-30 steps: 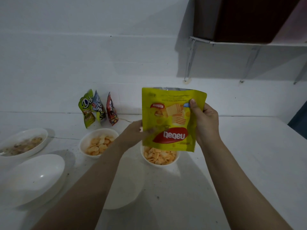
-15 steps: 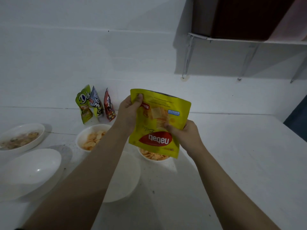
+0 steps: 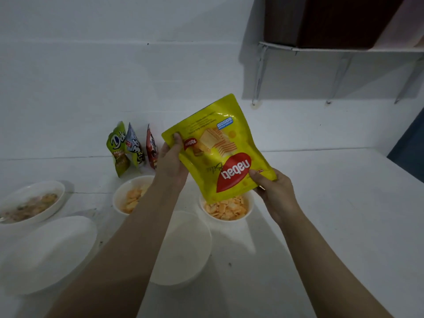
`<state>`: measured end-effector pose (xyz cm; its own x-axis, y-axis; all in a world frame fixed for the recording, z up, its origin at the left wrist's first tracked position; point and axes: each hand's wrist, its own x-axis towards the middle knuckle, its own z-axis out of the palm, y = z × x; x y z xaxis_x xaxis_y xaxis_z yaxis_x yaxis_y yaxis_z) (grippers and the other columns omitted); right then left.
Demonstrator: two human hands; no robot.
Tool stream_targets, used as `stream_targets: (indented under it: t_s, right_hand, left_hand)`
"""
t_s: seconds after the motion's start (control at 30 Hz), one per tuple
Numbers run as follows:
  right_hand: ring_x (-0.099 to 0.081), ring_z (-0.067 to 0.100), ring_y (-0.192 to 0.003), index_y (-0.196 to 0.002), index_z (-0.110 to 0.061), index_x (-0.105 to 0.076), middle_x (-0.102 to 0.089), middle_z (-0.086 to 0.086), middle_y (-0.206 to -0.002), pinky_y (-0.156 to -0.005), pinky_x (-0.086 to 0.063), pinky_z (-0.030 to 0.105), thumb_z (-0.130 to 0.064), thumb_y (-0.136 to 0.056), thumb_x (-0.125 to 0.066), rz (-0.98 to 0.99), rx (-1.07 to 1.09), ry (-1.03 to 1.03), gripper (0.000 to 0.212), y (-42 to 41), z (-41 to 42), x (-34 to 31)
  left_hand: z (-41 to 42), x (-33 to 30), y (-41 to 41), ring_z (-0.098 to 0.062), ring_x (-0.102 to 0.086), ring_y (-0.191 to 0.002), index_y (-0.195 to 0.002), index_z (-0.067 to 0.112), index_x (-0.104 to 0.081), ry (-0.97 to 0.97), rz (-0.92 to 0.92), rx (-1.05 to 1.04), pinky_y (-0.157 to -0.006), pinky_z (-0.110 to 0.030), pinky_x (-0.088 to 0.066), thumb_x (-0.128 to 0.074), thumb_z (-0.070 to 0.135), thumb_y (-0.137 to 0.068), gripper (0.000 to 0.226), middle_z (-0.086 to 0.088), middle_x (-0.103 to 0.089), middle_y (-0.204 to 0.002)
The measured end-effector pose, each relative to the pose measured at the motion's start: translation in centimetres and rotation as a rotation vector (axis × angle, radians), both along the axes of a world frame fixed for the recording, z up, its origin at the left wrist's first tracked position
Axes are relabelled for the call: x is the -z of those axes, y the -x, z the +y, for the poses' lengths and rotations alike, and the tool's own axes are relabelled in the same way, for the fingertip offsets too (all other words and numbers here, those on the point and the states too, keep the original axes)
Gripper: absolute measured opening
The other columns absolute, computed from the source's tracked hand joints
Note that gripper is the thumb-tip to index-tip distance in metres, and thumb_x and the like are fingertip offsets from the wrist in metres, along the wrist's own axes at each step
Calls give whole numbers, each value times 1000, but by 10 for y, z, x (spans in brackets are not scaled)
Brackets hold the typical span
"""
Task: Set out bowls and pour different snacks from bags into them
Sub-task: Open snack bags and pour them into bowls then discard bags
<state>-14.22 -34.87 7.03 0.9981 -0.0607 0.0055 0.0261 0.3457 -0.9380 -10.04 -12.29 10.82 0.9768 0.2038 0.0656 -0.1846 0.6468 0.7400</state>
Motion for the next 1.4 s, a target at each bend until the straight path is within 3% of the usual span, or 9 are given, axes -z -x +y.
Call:
stream_targets:
  t_s: [0.1, 0.2, 0.33, 0.47, 0.6, 0.83, 1.1, 1.27, 1.4]
  right_hand:
    - [-74, 24, -96, -109, 0, -70, -76, 14, -104, -79, -60, 33, -7, -85, -70, -6, 60, -120, 25, 8, 10, 7]
    - [-74, 26, -94, -109, -1, -69, -76, 16, -101, -78, -60, 34, -10, -86, -68, -16, 43, -47, 25, 18, 22, 10]
    - [-74, 22, -76, -94, -9, -74, -77, 10, -81, -70, -61, 31, -8, -91, -66, -83, 216, 115, 9, 29, 30, 0]
    - [-73, 20, -73, -90, -10, -74, -76, 5, -75, -71, -61, 31, -5, -92, -66, -177, 405, 185, 10, 50, 33, -16]
    - [-73, 24, -77, -94, -10, -74, -77, 8, -81, -72, -62, 32, -9, -92, -66, -218, 580, 186, 8, 88, 32, -21]
    - [-75, 21, -81, -95, -11, -73, -78, 4, -85, -72, -60, 29, -12, -92, -65, -169, 838, 145, 9, 168, 8, -19]
    - [-75, 17, -77, -94, -6, -71, -78, 2, -84, -67, -59, 24, -11, -91, -63, -142, 1122, 112, 9, 254, -36, -9]
    - [-73, 29, -90, -94, -6, -72, -75, 17, -97, -81, -60, 37, -14, -94, -63, -86, 1292, 92, 11, 315, -70, 7]
    - [-72, 24, -79, -86, -7, -70, -73, 9, -82, -76, -61, 37, -11, -95, -62, -26, 1391, 74, 12, 357, -105, 21]
  left_hand:
    - [3, -6, 2, -44, -51, -125, -140, 1, -45, -1, 27, 16, -100, -61, -44, -46, 28, -99, 49, -27, -51, -139]
    - [16, -10, -1, -40, -56, -121, -137, 2, -49, -41, 37, 21, -98, -55, -48, -49, 31, -96, 50, -24, -55, -135]
    - [25, -16, 7, -16, -70, -93, -123, 7, -60, -341, -26, -7, -73, -30, -58, -43, 31, -103, 36, -11, -70, -110]
    - [21, -8, 9, -22, -66, -102, -119, 20, -50, -304, -52, 97, -84, -40, -56, -45, 35, -102, 23, -12, -65, -117]
    - [-9, 3, 20, -10, -48, -76, -104, 23, -47, -300, 74, 136, -71, -27, -43, -51, 42, -98, 21, 3, -53, -86]
    - [-74, 24, 62, -10, -45, -63, -86, 19, -52, -315, 55, 448, -59, -25, -37, -48, 33, -101, 21, 6, -50, -71]
    - [-164, 32, 116, -8, -44, -61, -84, 17, -50, -384, -78, 742, -59, -24, -36, -47, 27, -102, 21, 9, -48, -67]
    - [-230, 40, 164, -9, -42, -62, -85, 17, -50, -399, -97, 938, -59, -23, -37, -47, 25, -102, 20, 6, -46, -72]
    - [-284, 57, 200, -10, -40, -62, -82, 16, -48, -440, -109, 1032, -59, -24, -36, -46, 25, -103, 22, 5, -44, -71]
